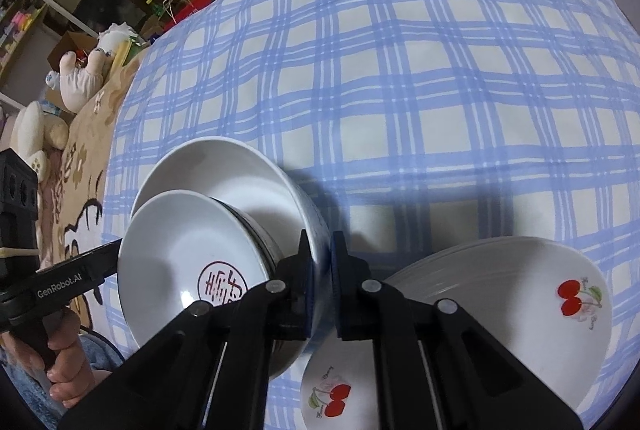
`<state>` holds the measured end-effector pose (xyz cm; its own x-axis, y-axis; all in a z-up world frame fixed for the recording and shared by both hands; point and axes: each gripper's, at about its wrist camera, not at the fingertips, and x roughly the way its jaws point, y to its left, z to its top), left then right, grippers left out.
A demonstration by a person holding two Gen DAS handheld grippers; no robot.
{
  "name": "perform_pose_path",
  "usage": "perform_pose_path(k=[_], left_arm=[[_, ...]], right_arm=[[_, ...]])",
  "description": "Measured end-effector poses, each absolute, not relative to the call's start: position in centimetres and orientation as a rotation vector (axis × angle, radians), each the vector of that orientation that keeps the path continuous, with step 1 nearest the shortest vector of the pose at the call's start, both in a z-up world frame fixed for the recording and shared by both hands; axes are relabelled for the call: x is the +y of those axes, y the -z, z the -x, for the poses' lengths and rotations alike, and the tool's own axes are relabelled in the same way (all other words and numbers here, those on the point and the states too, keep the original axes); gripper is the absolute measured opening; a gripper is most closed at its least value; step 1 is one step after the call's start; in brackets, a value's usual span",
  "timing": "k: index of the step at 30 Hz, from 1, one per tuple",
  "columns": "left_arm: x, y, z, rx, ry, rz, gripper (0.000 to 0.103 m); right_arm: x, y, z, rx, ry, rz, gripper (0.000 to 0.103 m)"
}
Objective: Organize plates and bowls
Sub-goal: 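Carry the tilted bowl stack with both tools over the cherry plates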
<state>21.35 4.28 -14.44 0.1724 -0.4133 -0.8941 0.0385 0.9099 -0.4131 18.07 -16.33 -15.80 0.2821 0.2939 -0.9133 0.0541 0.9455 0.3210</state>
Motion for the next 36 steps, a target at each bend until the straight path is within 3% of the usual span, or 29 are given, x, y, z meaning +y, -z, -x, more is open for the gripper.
perform_pose_path(k=[8, 36], left_arm=[[5.5, 14.1, -21.2, 1.357, 0.32, 0.287, 0.009], [6.4, 12.4, -20.4, 1.344, 0.312, 0.303, 0.014]], right_arm=[[-15.4, 14.9, -17.5, 1.256, -0.137, -0.251, 0.01], [-14.6, 13.2, -17.3, 1.254, -0.139, -0.218, 0.009]])
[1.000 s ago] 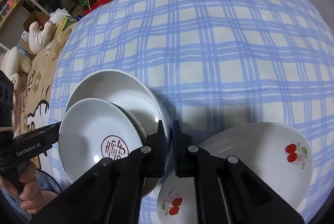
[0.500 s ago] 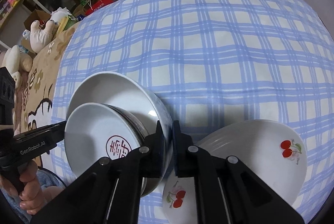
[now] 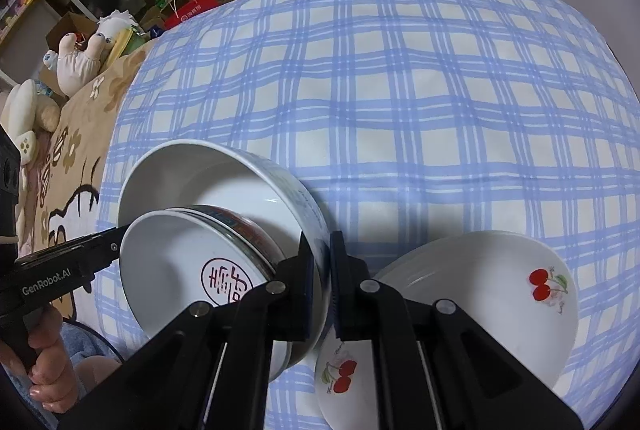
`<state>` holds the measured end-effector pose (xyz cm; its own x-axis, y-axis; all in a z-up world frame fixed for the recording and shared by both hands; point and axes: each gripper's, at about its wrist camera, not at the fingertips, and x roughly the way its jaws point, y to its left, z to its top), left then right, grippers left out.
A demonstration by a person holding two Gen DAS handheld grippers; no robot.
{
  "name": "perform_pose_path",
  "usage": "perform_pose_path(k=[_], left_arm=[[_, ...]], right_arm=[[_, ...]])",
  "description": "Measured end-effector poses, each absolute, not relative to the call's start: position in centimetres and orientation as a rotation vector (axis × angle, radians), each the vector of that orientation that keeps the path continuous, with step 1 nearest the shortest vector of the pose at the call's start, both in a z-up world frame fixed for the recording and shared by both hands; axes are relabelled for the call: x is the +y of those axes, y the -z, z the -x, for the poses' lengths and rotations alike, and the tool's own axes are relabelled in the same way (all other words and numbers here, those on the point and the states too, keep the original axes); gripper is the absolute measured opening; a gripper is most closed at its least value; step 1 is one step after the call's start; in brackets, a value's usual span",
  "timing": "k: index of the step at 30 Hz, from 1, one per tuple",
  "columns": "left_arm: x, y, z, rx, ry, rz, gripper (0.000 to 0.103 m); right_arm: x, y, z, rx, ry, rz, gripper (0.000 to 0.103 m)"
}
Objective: Organize plates and bowls
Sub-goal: 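Carry the tilted bowl stack with both tools over the cherry plates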
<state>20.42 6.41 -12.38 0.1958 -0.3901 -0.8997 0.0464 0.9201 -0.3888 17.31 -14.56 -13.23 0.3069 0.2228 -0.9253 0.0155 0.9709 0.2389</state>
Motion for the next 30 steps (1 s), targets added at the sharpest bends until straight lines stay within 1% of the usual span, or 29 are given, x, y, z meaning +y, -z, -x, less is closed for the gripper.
perform_pose_path(k=[6, 7, 13, 18, 22, 26, 30], left_arm=[[5.9, 12.5, -19.9, 1.319, 0.293, 0.238, 0.013], [5.4, 12.6, -19.8, 1.313, 0.284, 0.214, 0.011], [6.3, 13.2, -19.6, 1.321, 0.294, 0.257, 0.012], [7.2, 12.9, -19.8, 1.344, 0.284, 0.315, 0.012], [7.4, 12.3, -19.5, 1.348, 0.273, 0.283, 0.011], [8.1, 12.0, -19.7, 1.375, 0.282, 0.335, 0.011], [7.8, 10.7, -19.4, 1.356, 0.29, 0.335, 0.012]], right_arm=[[-13.4, 14.5, -16.2, 1.247, -0.102, -0.136, 0.009], [-13.3, 14.9, -16.0, 1.255, -0.106, -0.138, 0.009], [-14.1, 15.5, -15.8, 1.233, -0.113, -0.195, 0.006], [-13.5, 14.5, -15.3, 1.207, -0.084, -0.193, 0.006], [-13.0, 13.1, -15.1, 1.176, -0.089, -0.172, 0.007], [-13.3, 11.9, -15.5, 1.152, -0.089, -0.188, 0.009], [-13.2, 10.4, -15.5, 1.127, -0.085, -0.169, 0.01]])
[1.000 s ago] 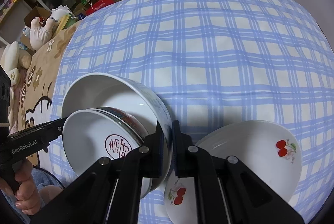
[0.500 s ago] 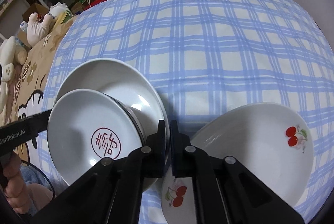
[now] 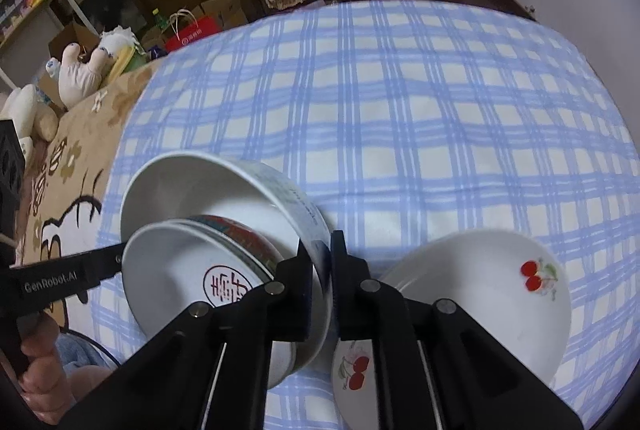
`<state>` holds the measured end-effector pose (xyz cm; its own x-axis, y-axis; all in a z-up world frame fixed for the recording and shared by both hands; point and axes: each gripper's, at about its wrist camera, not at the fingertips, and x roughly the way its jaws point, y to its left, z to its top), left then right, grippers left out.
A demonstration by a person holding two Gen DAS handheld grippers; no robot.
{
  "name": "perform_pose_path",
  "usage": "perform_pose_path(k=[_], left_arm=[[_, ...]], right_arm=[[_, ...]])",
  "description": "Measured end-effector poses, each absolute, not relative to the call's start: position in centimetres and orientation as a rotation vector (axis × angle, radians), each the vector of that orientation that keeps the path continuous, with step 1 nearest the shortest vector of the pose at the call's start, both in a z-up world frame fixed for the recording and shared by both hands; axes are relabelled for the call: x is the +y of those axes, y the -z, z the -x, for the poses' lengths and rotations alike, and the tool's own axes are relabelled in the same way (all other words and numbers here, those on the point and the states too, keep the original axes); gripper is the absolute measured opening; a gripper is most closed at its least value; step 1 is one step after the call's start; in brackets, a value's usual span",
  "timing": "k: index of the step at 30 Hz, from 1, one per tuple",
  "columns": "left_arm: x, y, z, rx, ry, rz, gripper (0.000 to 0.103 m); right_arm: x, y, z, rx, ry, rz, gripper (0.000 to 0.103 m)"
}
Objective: Organize plates and bowls
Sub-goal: 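Carry the tilted bowl stack with both tools over the cherry plates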
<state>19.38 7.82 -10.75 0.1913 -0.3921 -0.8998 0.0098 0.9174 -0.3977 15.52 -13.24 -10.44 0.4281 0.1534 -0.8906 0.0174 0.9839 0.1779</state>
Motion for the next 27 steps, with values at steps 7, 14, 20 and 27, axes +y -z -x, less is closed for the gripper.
perform_pose_path(k=[7, 14, 20, 27], left_arm=[[8.7, 8.3, -18.7, 1.31, 0.302, 0.365, 0.014], [7.6, 5.9, -17.0, 1.273, 0.324, 0.357, 0.015], [4.3, 5.3, -15.3, 1.286, 0.341, 0.358, 0.015], [-2.0, 6.0, -13.2, 1.308, 0.378, 0.261, 0.014]], right_arm=[[-13.6, 7.8, -14.7, 1.093, -0.093, -0.174, 0.011], [-15.1, 5.2, -12.9, 1.054, -0.078, -0.202, 0.011], [-18.2, 4.5, -10.3, 1.046, -0.04, -0.226, 0.011], [-22.9, 5.4, -6.9, 1.047, 0.044, -0.261, 0.011]])
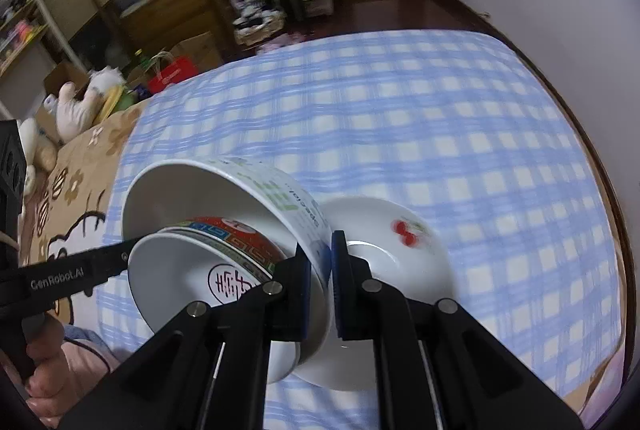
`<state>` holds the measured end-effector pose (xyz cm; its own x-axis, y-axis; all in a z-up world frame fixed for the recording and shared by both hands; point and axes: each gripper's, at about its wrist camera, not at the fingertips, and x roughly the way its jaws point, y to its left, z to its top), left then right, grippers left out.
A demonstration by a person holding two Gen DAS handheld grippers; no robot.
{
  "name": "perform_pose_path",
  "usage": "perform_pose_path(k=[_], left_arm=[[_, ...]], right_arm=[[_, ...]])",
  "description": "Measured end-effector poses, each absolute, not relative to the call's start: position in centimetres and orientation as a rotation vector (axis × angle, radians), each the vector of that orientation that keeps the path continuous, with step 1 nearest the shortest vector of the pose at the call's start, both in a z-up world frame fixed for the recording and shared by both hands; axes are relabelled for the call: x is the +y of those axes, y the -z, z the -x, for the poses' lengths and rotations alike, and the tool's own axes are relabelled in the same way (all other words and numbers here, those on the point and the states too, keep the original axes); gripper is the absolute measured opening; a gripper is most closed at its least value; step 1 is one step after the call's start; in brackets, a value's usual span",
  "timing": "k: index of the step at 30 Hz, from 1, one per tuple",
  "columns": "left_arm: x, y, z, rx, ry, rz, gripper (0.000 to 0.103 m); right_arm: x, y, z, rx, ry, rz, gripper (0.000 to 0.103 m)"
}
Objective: Organize plates and bowls
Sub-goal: 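Carry the tilted bowl stack with both tools over the cherry plates, then lower the bowl stack onto the cherry plate with both tools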
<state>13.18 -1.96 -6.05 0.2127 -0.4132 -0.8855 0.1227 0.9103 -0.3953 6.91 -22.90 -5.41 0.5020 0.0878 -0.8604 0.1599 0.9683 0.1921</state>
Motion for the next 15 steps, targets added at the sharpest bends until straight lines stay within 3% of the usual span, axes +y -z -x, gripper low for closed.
perform_pose_path(k=[15], left_arm=[[-8.0, 10.2, -12.2, 1.383, 0.375, 0.137, 0.011]], right_arm=[[-27.1, 8.6, -5.0, 1.07, 0.071, -0.3, 0.014]])
